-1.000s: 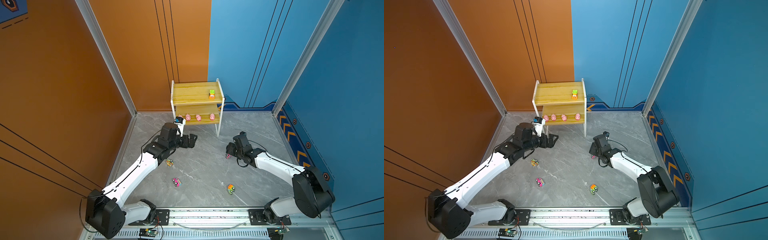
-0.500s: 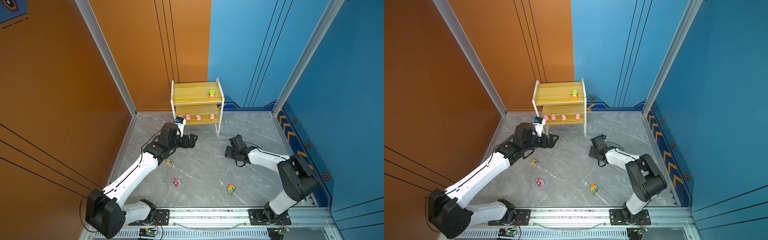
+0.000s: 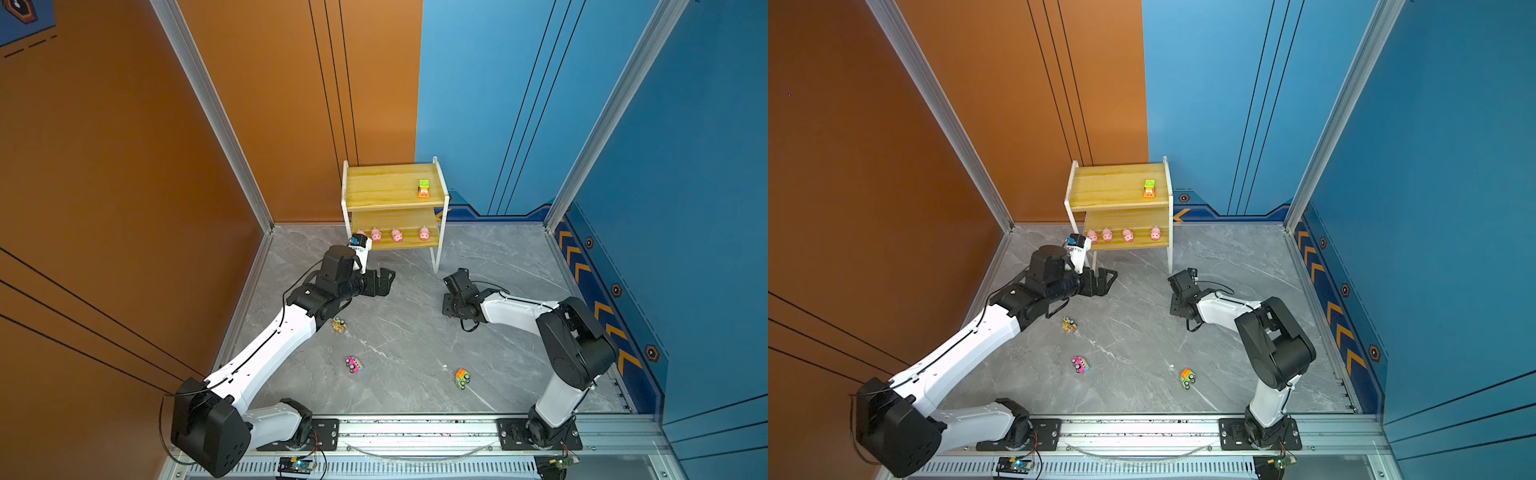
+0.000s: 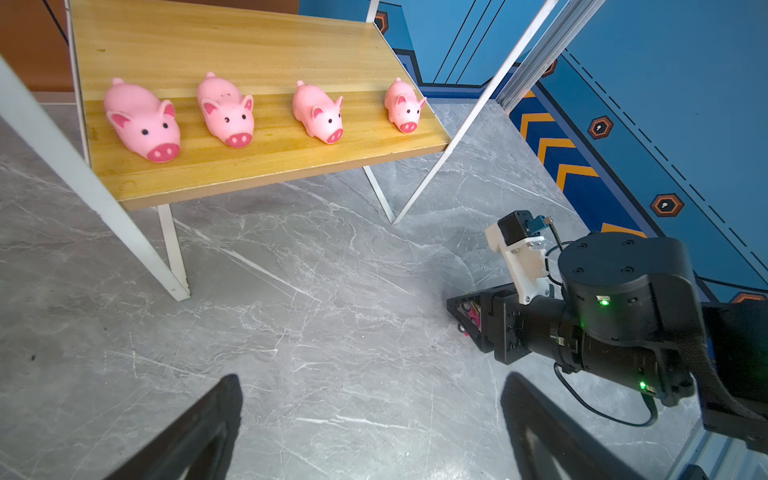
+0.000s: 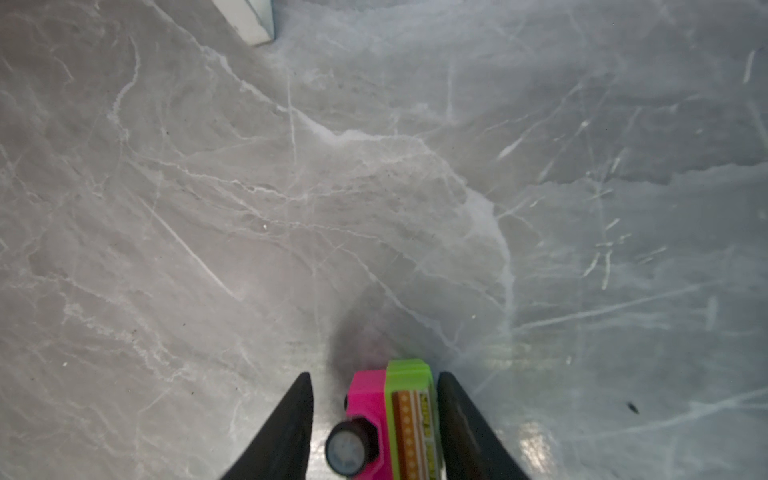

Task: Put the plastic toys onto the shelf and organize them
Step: 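Lower the right gripper and close it on the pink-green truck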

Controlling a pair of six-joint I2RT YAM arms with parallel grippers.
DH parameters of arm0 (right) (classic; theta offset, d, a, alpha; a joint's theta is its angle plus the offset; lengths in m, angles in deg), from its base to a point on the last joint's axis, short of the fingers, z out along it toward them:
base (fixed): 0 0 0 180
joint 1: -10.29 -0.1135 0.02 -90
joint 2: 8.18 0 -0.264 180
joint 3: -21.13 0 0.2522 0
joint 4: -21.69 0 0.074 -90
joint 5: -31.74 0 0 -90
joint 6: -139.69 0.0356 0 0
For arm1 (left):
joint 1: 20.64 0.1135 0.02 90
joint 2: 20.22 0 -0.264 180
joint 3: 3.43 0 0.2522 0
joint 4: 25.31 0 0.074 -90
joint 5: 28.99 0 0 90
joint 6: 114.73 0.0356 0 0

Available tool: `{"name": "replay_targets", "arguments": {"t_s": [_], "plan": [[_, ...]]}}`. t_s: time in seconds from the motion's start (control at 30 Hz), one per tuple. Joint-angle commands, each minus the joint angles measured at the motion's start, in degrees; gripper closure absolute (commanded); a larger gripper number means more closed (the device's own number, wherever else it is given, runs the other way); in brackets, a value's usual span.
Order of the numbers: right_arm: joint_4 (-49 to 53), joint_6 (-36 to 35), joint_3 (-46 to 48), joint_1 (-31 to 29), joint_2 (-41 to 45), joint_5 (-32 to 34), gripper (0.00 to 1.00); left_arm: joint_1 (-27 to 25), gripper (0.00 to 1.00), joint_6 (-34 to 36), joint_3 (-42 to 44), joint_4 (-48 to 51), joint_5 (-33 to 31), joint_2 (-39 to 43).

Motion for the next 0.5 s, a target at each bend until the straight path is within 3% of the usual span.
{"name": "replay_targets", "arguments": {"t_s": [0.0, 0.27, 0.47], "plan": [[4.4, -1.5, -2.8, -1.1, -1.3, 4.3, 0.59, 0.6, 0.02, 0.0, -1.9, 0.7, 0.6, -0.3], [7.1, -4.0, -5.1, -3.6, -2.6, 7.0, 0.69, 0.6, 0.02, 0.1, -1.8, 0.7, 0.3, -0.3], [8.6, -4.6, -5.9, -4.0, -3.5, 8.0, 0.53, 0.6, 0.02, 0.2, -1.7, 0.7, 0.1, -0.1]]}}
